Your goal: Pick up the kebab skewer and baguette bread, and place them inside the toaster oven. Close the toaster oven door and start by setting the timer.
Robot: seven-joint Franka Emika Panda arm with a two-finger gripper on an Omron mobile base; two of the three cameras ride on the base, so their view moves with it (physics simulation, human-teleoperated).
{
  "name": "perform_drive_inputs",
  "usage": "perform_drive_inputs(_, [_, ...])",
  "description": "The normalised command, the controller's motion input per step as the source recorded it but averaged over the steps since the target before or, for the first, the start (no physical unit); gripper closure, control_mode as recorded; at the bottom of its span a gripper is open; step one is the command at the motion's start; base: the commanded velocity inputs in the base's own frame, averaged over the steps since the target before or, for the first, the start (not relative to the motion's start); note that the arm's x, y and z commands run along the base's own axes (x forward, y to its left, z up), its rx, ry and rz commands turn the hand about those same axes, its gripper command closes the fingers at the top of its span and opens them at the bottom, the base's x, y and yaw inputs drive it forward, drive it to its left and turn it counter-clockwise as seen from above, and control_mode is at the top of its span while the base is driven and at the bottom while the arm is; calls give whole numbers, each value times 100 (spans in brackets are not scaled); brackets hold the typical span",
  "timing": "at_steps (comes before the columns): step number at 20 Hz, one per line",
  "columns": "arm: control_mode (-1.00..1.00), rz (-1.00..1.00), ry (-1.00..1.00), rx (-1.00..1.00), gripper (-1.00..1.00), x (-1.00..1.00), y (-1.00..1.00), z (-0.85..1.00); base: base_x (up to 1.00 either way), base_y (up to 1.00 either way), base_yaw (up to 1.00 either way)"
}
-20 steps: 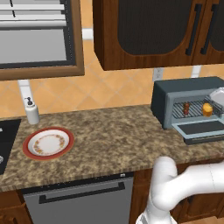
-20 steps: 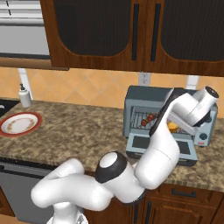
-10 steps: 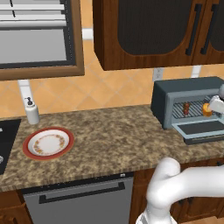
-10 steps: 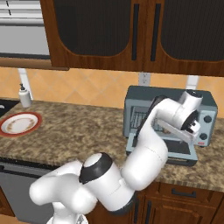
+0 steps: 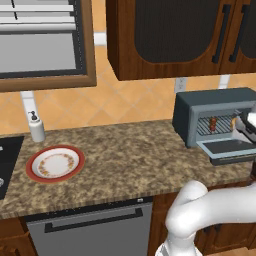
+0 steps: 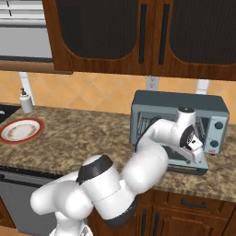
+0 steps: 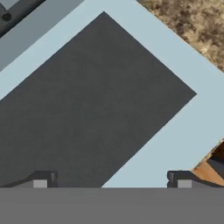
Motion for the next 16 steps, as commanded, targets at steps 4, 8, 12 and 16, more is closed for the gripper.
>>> perform_drive_inputs(4, [-100, -14, 3, -6, -100, 51, -18, -4, 0, 0, 0])
perform_drive_inputs(8, [-100, -11, 0, -7, -100, 48, -36, -11, 0, 0, 0])
perform_drive_inputs(12, [-100, -9, 0, -4, -100, 48, -6, -5, 0, 0, 0])
perform_drive_inputs(16, [-100, -7, 0, -1, -100, 30, 7, 0, 0, 0, 0])
